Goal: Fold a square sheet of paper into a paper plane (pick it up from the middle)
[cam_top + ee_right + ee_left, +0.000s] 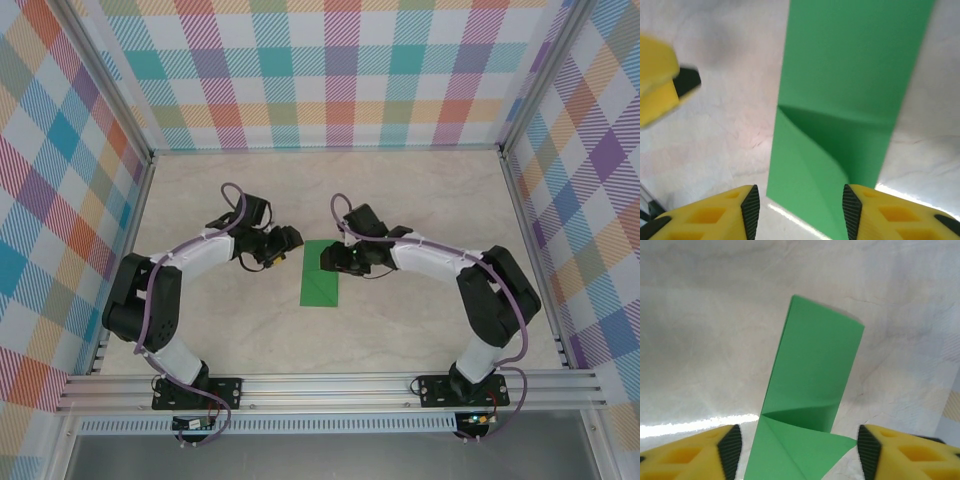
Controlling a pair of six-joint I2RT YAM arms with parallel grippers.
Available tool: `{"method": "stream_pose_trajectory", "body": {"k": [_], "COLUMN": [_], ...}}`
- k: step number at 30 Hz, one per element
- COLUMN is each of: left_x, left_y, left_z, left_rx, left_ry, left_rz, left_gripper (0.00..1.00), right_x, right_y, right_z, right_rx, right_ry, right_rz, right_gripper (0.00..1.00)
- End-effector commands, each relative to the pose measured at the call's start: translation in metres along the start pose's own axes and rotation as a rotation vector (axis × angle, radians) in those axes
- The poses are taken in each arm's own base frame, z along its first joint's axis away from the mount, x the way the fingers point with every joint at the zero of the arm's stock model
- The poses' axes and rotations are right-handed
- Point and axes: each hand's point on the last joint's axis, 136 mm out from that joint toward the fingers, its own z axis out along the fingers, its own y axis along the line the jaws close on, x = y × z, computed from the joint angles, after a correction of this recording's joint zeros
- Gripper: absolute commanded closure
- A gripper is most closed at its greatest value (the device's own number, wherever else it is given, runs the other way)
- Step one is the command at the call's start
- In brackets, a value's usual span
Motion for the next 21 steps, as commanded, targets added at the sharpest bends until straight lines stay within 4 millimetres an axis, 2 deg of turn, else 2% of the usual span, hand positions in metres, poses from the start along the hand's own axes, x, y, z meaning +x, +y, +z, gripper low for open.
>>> {"method": "stream_pose_trajectory", "body": {"k": [1,5,10,17,21], "left_x": [0.007,0.013,0.021,0.035,0.043], "left_y": [-0.004,-0.006,-0.007,-0.012,-0.016], "left_z": [-0.006,-0.005,-0.002,0.002,0.007], "left_rx": [0.05,0.091,0.13,0.189,0.22], "left_ry": [0.01,0.015,0.042,0.099,0.147], "left_rz": [-0.053,-0.085,-0.107,-0.112,-0.107], "left_gripper": [0.27,0.16,0.12,0.08,0.07], "right_x": [0.001,0.002,0.003,0.003,0.001], "right_y": [-0.013,-0.014,-0.011,-0.012,-0.014], "right_z": [0.003,0.014,0.025,0.031,0.029], "right_rx": [-0.006,-0.041,-0.081,-0.099,-0.101], "right_ry": [0.013,0.066,0.089,0.09,0.074], "right_rz": [0.016,-0.007,-0.034,-0.037,-0.035], "right_gripper": [0.48,0.48,0.55,0.73,0.88]}}
